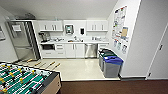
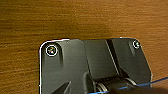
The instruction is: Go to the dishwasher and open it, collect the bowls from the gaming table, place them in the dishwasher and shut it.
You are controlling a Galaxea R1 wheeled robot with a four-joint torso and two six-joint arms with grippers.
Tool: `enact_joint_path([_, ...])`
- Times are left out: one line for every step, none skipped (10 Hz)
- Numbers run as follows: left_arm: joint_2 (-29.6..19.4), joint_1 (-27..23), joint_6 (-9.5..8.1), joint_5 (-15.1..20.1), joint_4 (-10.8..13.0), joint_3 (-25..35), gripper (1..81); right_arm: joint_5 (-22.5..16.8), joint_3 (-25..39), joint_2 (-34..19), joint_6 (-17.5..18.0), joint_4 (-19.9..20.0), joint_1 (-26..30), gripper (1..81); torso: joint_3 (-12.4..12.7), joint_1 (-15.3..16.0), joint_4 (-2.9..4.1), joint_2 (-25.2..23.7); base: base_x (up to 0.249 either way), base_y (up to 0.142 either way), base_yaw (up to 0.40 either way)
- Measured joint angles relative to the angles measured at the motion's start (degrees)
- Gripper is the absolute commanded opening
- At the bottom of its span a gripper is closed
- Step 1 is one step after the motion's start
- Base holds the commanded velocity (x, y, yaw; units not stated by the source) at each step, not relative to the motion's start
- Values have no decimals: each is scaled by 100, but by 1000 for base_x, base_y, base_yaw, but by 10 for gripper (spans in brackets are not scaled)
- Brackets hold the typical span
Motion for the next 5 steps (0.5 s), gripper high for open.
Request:
enact_joint_path([-5, -2, 0, -2, 0, -2, 811, -2, 0, 4, 0, 0, -2, 811, 0, 0, 0, 0, 130, 0, 0])
enact_joint_path([0, -2, 2, -5, 0, 0, 811, 0, 0, 1, 0, 0, 6, 811, 0, 0, 0, 0, 131, 0, 0])
enact_joint_path([-2, 0, 0, -2, 0, 0, 811, 0, -2, 1, 0, 0, 13, 811, 0, 0, 0, 0, 131, 0, 0])
enact_joint_path([-2, -2, 0, -2, 0, -2, 811, 0, -4, 1, 0, 0, 13, 811, 0, 0, 0, 0, 131, 0, 0])
enact_joint_path([-2, 0, 0, -2, 0, 0, 811, -2, -9, 1, 0, 0, 11, 811, 0, 0, 0, 0, 130, 0, 0])
